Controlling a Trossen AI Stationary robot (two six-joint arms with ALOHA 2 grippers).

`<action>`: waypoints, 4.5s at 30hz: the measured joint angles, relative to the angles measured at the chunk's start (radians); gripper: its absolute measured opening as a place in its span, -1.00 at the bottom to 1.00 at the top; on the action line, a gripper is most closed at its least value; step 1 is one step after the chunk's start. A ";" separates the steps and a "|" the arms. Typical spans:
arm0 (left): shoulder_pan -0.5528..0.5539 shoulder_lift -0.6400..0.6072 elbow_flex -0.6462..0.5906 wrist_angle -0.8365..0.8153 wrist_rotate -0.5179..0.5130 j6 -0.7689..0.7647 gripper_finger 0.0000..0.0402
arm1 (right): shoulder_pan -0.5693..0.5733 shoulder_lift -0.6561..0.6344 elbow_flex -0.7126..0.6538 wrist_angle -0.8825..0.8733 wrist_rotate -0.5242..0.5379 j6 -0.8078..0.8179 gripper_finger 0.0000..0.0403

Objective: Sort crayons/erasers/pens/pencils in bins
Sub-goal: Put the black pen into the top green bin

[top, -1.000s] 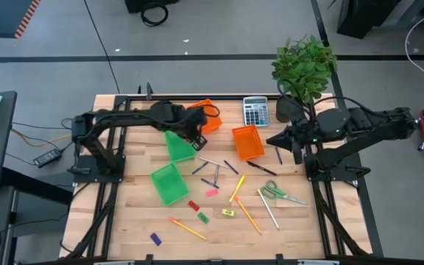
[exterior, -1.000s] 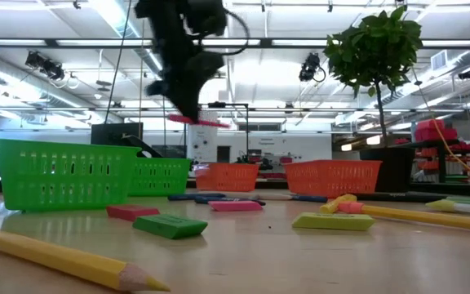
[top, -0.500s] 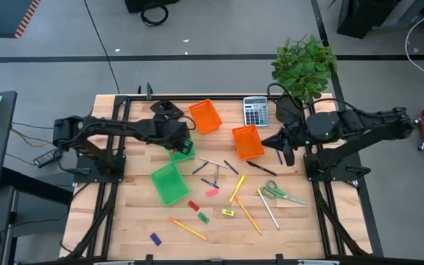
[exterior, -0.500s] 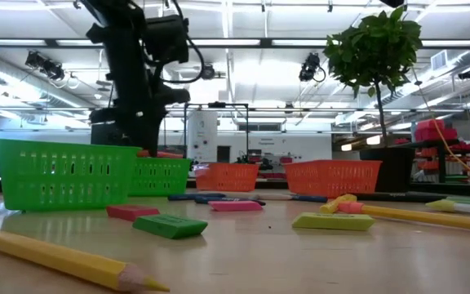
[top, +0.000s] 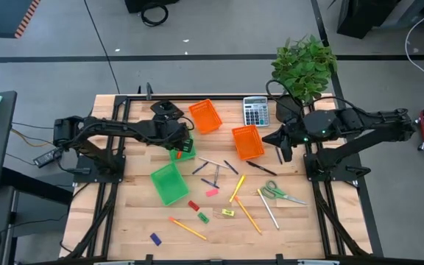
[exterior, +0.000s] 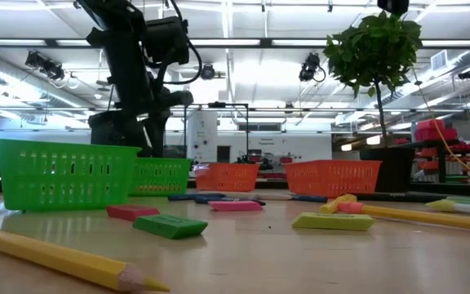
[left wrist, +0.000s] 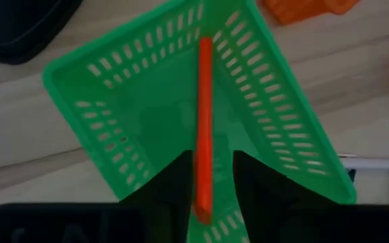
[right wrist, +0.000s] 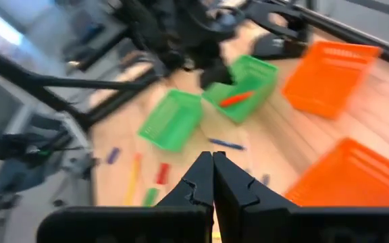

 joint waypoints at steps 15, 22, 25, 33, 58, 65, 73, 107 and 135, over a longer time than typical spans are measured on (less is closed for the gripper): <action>-0.019 -0.134 0.289 -0.012 -0.056 0.461 -0.26 | -0.045 0.382 -0.001 -0.221 -0.125 0.057 -0.81; -0.020 -0.197 0.376 -0.014 -0.044 0.594 -0.31 | -0.044 0.482 -0.025 -0.331 -0.159 -0.054 -0.75; -0.019 -0.214 0.396 -0.018 -0.044 0.603 -0.30 | -0.044 0.490 -0.086 -0.281 -0.206 -0.101 -0.65; -0.021 -0.247 0.401 -0.037 -0.045 0.518 -0.30 | -0.023 0.438 -0.257 -0.160 -0.217 -0.162 -0.39; -0.042 -0.243 0.401 -0.040 -0.034 0.464 -0.35 | -0.009 0.427 -0.607 0.223 -0.179 -0.004 -0.40; -0.042 -0.243 0.401 -0.027 -0.034 0.429 -0.38 | -0.009 0.424 -0.646 0.273 -0.173 0.050 -0.52; -0.043 -0.243 0.401 0.060 -0.033 0.358 -0.38 | -0.009 0.425 -0.652 0.289 -0.161 0.005 -0.72; 0.056 -0.241 0.401 0.314 0.325 0.485 -0.15 | -0.045 0.147 -0.204 0.370 0.000 -0.035 -0.80; 0.047 -0.046 0.401 0.750 0.262 0.394 -0.01 | -0.185 0.319 0.071 0.495 0.082 -0.151 -0.79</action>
